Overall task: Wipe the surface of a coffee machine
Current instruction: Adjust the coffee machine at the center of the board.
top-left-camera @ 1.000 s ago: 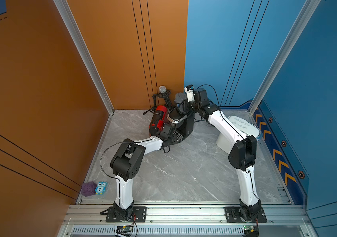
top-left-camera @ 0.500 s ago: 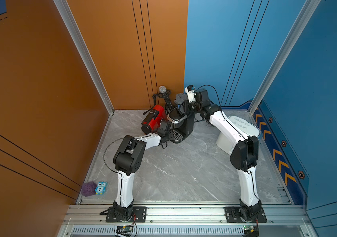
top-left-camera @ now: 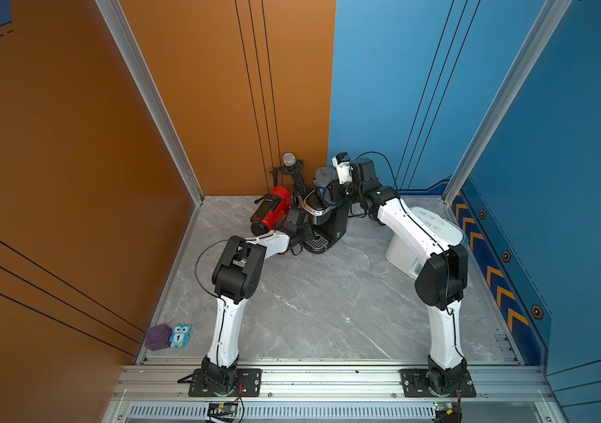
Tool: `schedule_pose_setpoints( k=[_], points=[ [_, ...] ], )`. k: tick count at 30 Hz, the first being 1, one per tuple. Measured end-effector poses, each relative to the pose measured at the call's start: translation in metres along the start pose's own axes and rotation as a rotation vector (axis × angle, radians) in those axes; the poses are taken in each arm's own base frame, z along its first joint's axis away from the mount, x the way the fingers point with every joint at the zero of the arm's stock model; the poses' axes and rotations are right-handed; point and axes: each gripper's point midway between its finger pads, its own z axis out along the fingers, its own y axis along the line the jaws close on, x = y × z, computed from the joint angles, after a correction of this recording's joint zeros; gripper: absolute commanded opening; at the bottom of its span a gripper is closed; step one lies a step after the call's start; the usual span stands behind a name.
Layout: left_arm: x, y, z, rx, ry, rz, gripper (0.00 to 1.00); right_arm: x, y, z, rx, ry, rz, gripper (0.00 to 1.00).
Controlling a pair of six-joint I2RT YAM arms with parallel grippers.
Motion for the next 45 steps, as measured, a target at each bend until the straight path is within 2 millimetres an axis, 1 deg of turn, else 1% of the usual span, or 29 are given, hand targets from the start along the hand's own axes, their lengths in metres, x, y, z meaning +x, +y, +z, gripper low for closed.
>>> schedule_pose_setpoints(
  k=[2, 6, 11, 15, 17, 20, 23, 25, 28, 30, 32, 33, 34, 35, 37, 43, 45],
  points=[
    [0.003, 0.000, 0.001, 0.009, -0.001, 0.002, 0.52, 0.001, -0.003, -0.001, -0.001, 0.005, 0.005, 0.04],
    [0.015, -0.006, -0.001, 0.031, 0.003, 0.006, 0.52, 0.001, -0.019, -0.002, 0.014, 0.008, 0.029, 0.04],
    [0.033, -0.015, -0.008, 0.037, 0.023, -0.003, 0.52, -0.002, -0.052, -0.008, 0.066, 0.002, 0.085, 0.04],
    [0.037, -0.014, -0.011, 0.038, 0.021, -0.023, 0.52, -0.002, -0.082, -0.014, 0.116, 0.004, 0.140, 0.04],
    [0.040, -0.012, -0.015, 0.037, 0.022, -0.028, 0.52, 0.001, -0.093, -0.015, 0.136, 0.010, 0.158, 0.04],
    [0.044, -0.009, -0.021, 0.032, 0.029, -0.029, 0.52, 0.009, -0.105, -0.017, 0.167, 0.034, 0.180, 0.04],
    [0.050, -0.006, -0.028, 0.028, 0.038, -0.029, 0.52, 0.025, -0.111, -0.013, 0.180, 0.069, 0.191, 0.04],
    [0.053, -0.005, -0.032, 0.025, 0.044, -0.031, 0.52, 0.046, -0.114, -0.008, 0.187, 0.112, 0.209, 0.04],
    [0.055, -0.005, -0.035, 0.017, 0.045, -0.032, 0.52, 0.091, -0.119, -0.002, 0.198, 0.194, 0.253, 0.04],
    [0.056, -0.006, -0.035, 0.017, 0.044, -0.035, 0.52, 0.126, -0.119, 0.000, 0.205, 0.261, 0.287, 0.04],
    [0.058, -0.009, -0.035, 0.020, 0.045, -0.035, 0.52, 0.153, -0.116, 0.003, 0.204, 0.312, 0.311, 0.04],
    [0.059, -0.012, -0.035, 0.025, 0.047, -0.035, 0.52, 0.165, -0.113, 0.004, 0.202, 0.332, 0.322, 0.04],
    [0.061, -0.015, -0.035, 0.029, 0.055, -0.033, 0.52, 0.171, -0.110, 0.005, 0.198, 0.346, 0.327, 0.04],
    [0.064, -0.020, -0.034, 0.032, 0.058, -0.029, 0.52, 0.177, -0.106, 0.006, 0.191, 0.358, 0.335, 0.04],
    [0.066, -0.023, -0.034, 0.028, 0.064, -0.026, 0.52, 0.181, -0.101, 0.008, 0.182, 0.362, 0.342, 0.04],
    [0.066, -0.023, -0.034, 0.022, 0.068, -0.027, 0.52, 0.177, -0.098, 0.009, 0.180, 0.347, 0.358, 0.04],
    [0.066, -0.023, -0.034, 0.022, 0.068, -0.027, 0.52, 0.173, -0.097, 0.007, 0.178, 0.338, 0.360, 0.04]
  ],
)
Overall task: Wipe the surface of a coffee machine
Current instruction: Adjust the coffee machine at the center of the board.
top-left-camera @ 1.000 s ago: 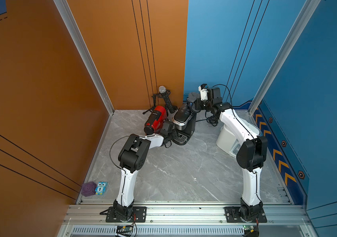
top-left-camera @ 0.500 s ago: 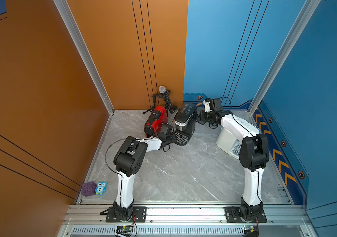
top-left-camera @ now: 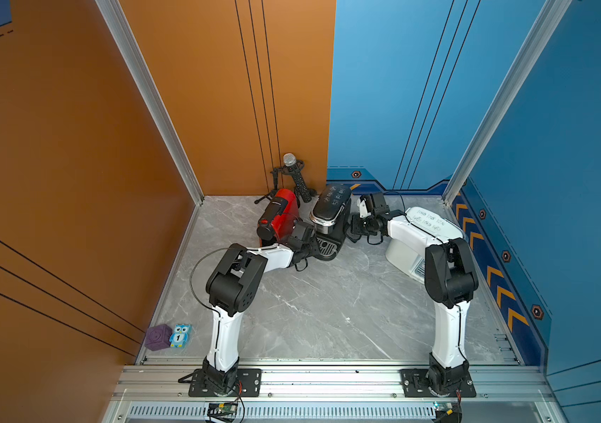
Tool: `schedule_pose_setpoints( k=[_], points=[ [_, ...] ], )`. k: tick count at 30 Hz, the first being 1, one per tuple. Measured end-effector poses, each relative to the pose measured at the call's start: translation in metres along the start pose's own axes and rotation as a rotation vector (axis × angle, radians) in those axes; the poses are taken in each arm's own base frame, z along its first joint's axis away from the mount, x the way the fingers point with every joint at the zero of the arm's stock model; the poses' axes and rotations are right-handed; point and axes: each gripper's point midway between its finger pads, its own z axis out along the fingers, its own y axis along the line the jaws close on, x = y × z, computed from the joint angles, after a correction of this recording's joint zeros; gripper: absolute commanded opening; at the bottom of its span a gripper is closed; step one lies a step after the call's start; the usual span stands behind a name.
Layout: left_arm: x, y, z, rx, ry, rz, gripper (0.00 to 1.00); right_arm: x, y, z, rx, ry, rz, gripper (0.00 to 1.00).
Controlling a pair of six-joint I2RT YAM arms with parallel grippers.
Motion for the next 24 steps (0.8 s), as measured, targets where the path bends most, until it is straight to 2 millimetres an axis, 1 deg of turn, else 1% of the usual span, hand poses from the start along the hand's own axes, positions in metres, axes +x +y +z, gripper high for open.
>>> schedule_pose_setpoints(
  k=[2, 4, 9, 11, 12, 14, 16, 18, 20, 24],
  points=[
    [0.000, 0.000, 0.000, -0.001, 0.000, 0.000, 0.52, -0.005, 0.004, -0.008, -0.008, -0.018, -0.001, 0.04],
    [0.000, 0.000, 0.000, -0.001, 0.001, 0.000, 0.52, -0.015, 0.013, -0.024, -0.025, -0.051, -0.010, 0.04],
    [0.001, 0.000, 0.000, -0.001, 0.000, -0.005, 0.51, -0.051, 0.046, -0.080, -0.097, -0.195, -0.048, 0.04],
    [0.001, 0.000, 0.000, -0.001, 0.000, -0.007, 0.51, -0.060, 0.057, -0.095, -0.127, -0.238, -0.058, 0.04],
    [0.001, 0.000, 0.000, 0.000, 0.000, -0.007, 0.51, -0.063, 0.060, -0.098, -0.136, -0.252, -0.061, 0.04],
    [0.001, 0.000, 0.000, 0.000, 0.000, -0.007, 0.51, -0.061, 0.060, -0.095, -0.143, -0.256, -0.059, 0.04],
    [0.002, 0.000, 0.000, 0.001, -0.001, -0.007, 0.51, -0.053, 0.055, -0.086, -0.142, -0.243, -0.047, 0.04],
    [0.002, 0.000, 0.000, 0.001, -0.002, -0.006, 0.51, -0.042, 0.048, -0.072, -0.136, -0.225, -0.030, 0.04],
    [0.002, 0.000, 0.000, 0.001, -0.004, -0.009, 0.51, -0.032, 0.040, -0.058, -0.129, -0.208, -0.010, 0.01],
    [0.002, 0.000, 0.001, 0.005, -0.008, -0.014, 0.51, -0.002, 0.021, -0.021, -0.104, -0.141, 0.032, 0.00]
  ],
)
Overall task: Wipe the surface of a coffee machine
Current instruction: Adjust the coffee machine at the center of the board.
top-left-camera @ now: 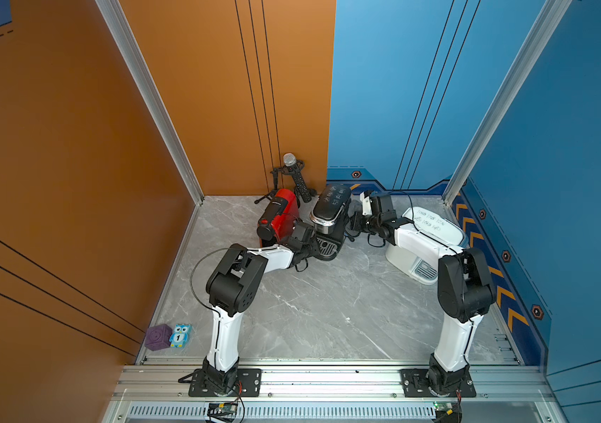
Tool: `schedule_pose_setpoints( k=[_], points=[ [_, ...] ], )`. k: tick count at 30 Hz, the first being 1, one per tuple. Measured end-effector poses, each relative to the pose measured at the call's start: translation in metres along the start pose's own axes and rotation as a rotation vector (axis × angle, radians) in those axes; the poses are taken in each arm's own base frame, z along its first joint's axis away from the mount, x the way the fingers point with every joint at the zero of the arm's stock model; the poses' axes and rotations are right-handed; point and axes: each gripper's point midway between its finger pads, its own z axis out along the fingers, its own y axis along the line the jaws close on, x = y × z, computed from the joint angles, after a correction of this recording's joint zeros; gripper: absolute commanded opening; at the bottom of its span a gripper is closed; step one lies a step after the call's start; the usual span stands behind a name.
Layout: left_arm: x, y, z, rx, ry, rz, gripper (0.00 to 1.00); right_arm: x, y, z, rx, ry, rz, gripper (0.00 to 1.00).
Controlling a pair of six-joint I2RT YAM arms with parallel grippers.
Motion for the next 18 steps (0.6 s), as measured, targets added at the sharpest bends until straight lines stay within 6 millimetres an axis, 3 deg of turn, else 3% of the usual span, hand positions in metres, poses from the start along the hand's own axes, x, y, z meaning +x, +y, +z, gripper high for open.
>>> schedule_pose_setpoints(
  k=[7, 14, 18],
  points=[
    [0.002, -0.002, 0.000, 0.002, 0.000, -0.002, 0.51, 0.050, -0.030, 0.039, 0.047, 0.101, 0.048, 0.00],
    [0.002, -0.002, 0.000, 0.004, -0.002, -0.002, 0.51, 0.051, -0.032, 0.041, 0.052, 0.103, 0.055, 0.00],
    [0.003, -0.003, 0.000, 0.005, -0.002, -0.002, 0.51, 0.040, -0.025, 0.031, 0.057, 0.096, 0.037, 0.00]
  ],
)
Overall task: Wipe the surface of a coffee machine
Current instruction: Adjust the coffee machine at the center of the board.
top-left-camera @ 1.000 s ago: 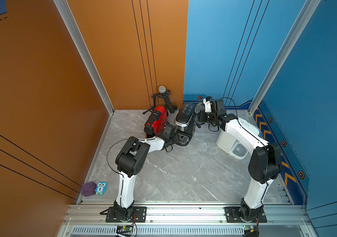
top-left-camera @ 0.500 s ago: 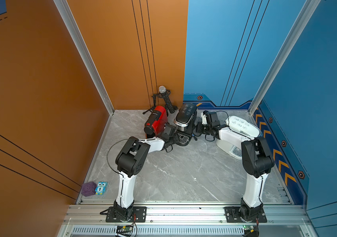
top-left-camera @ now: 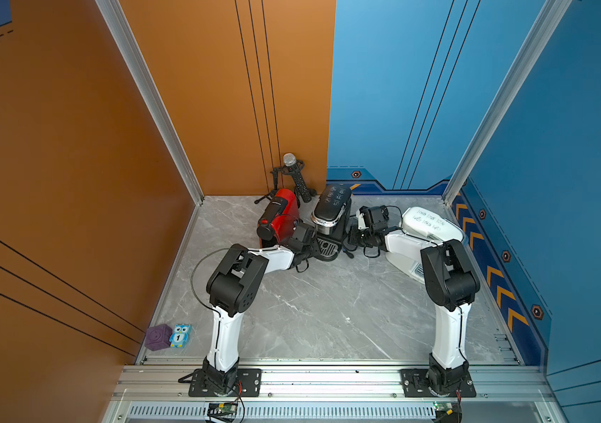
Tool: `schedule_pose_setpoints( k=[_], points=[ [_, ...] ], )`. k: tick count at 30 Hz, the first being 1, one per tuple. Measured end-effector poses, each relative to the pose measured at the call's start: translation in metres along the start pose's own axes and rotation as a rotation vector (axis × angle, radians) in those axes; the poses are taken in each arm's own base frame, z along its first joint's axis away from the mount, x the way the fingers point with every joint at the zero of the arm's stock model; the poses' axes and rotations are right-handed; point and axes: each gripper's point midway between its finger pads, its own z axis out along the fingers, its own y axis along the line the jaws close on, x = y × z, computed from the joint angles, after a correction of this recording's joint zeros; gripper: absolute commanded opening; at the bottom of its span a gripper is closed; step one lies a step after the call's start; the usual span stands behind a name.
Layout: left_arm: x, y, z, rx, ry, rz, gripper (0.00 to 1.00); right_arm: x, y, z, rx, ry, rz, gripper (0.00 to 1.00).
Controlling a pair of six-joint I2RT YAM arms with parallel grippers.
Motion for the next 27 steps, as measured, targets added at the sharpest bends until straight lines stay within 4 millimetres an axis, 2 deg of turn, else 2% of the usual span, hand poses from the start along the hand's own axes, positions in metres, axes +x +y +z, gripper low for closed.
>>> schedule_pose_setpoints(
  k=[7, 9, 11, 14, 17, 21, 23, 25, 27],
  points=[
    [0.005, -0.007, 0.000, 0.013, 0.005, -0.003, 0.51, -0.061, 0.035, -0.061, -0.040, -0.166, -0.050, 0.00],
    [0.009, -0.012, 0.000, 0.022, 0.011, 0.002, 0.51, -0.074, 0.038, -0.071, -0.046, -0.205, -0.053, 0.00],
    [0.013, -0.016, 0.000, 0.030, 0.018, 0.008, 0.51, -0.078, 0.037, -0.071, -0.047, -0.220, -0.052, 0.00],
    [0.015, -0.019, 0.000, 0.034, 0.021, 0.012, 0.51, -0.077, 0.031, -0.060, -0.035, -0.219, -0.048, 0.00],
    [0.016, -0.020, 0.000, 0.038, 0.023, 0.013, 0.51, -0.070, 0.016, -0.036, -0.007, -0.200, -0.038, 0.00],
    [0.016, -0.020, 0.000, 0.038, 0.024, 0.013, 0.51, -0.040, -0.012, 0.008, 0.039, -0.117, -0.018, 0.00],
    [0.016, -0.020, 0.000, 0.038, 0.024, 0.014, 0.51, -0.024, -0.024, 0.023, 0.055, -0.084, -0.008, 0.00],
    [0.017, -0.021, 0.000, 0.040, 0.025, 0.015, 0.51, -0.010, -0.030, 0.029, 0.061, -0.056, 0.003, 0.00],
    [0.018, -0.022, -0.001, 0.040, 0.026, 0.014, 0.51, -0.005, -0.030, 0.030, 0.055, -0.058, 0.009, 0.00]
  ],
)
